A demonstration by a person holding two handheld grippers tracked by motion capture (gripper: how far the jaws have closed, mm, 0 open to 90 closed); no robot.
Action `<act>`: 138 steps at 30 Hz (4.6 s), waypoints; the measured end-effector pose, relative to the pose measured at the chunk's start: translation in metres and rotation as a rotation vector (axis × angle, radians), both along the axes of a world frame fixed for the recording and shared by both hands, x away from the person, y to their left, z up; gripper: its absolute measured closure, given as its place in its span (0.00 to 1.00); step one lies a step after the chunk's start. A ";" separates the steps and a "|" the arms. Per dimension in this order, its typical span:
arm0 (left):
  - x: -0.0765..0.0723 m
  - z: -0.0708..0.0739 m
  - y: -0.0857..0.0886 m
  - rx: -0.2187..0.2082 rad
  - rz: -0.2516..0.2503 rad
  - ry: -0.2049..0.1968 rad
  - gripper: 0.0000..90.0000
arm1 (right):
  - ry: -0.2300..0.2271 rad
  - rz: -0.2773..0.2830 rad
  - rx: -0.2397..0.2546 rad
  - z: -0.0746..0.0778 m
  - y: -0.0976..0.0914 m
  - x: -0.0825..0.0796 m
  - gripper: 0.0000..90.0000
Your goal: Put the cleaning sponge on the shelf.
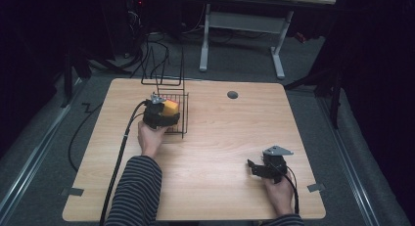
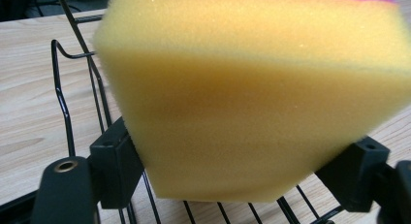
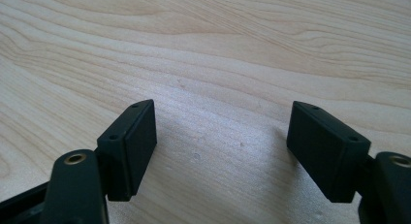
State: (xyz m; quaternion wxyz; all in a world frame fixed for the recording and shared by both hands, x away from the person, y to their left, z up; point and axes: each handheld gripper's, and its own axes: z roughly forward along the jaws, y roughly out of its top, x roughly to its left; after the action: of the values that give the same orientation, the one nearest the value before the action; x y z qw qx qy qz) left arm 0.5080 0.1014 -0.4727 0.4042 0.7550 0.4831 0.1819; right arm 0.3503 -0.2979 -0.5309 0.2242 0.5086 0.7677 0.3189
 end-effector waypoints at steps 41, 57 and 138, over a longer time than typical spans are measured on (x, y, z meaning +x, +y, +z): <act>-0.029 0.018 0.010 -0.038 -0.098 -0.044 0.00 | -0.001 0.001 -0.001 0.000 0.000 0.000 0.30; -0.048 0.031 0.018 -0.052 -0.111 -0.082 0.02 | 0.001 -0.001 0.002 0.000 0.000 0.000 0.30; -0.159 0.024 0.116 -0.147 -0.039 -0.129 0.10 | 0.000 -0.003 0.002 0.000 0.000 0.000 0.30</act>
State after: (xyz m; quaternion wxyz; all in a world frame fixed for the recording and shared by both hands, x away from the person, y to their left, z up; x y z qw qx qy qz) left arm 0.3487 0.2172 -0.4490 0.4923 0.7193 0.4534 0.1860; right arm 0.3502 -0.2977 -0.5310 0.2243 0.5099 0.7667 0.3193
